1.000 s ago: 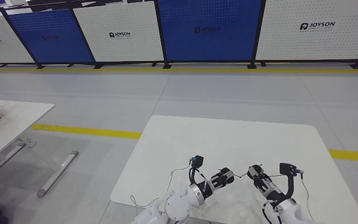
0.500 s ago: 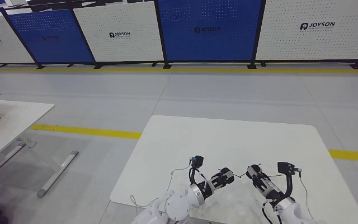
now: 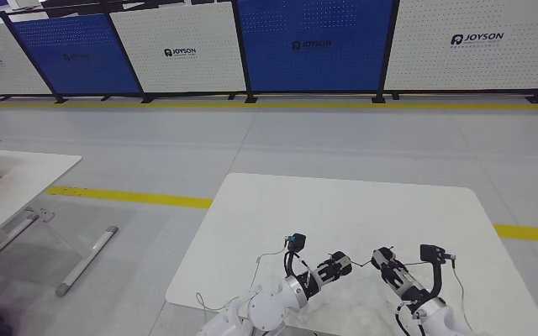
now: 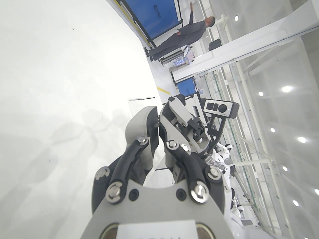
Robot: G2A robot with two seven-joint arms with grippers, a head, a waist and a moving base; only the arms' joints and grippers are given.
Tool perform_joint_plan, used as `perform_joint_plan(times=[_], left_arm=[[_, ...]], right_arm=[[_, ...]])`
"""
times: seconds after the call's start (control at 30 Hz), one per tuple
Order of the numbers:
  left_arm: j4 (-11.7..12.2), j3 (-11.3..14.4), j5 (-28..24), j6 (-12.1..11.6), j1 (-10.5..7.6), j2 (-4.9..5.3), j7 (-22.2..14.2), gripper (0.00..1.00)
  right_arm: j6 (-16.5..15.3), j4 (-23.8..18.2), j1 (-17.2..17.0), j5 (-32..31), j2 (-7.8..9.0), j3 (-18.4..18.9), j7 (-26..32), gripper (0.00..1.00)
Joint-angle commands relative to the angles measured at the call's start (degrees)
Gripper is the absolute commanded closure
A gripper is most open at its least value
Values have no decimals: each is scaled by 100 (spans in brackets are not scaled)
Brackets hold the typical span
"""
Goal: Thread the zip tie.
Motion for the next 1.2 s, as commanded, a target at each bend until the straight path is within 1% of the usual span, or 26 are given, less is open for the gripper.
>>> perform_joint_plan(times=[0.0,0.5,0.9,1.17], left_arm=[[0,0,0,0,0,0,0,100],[0,0,0,0,0,0,0,100],[0,0,0,0,0,0,0,100],[0,0,0,0,0,0,0,100]], right_arm=[[2,-7,-9,13,-4,10,-26,100],[16,-61,-79,-31,-16,73,-12,100],[84,-22,2,-116,-45,-13,35,100],[-10,-1,16,-65,-55,-29,104,100]])
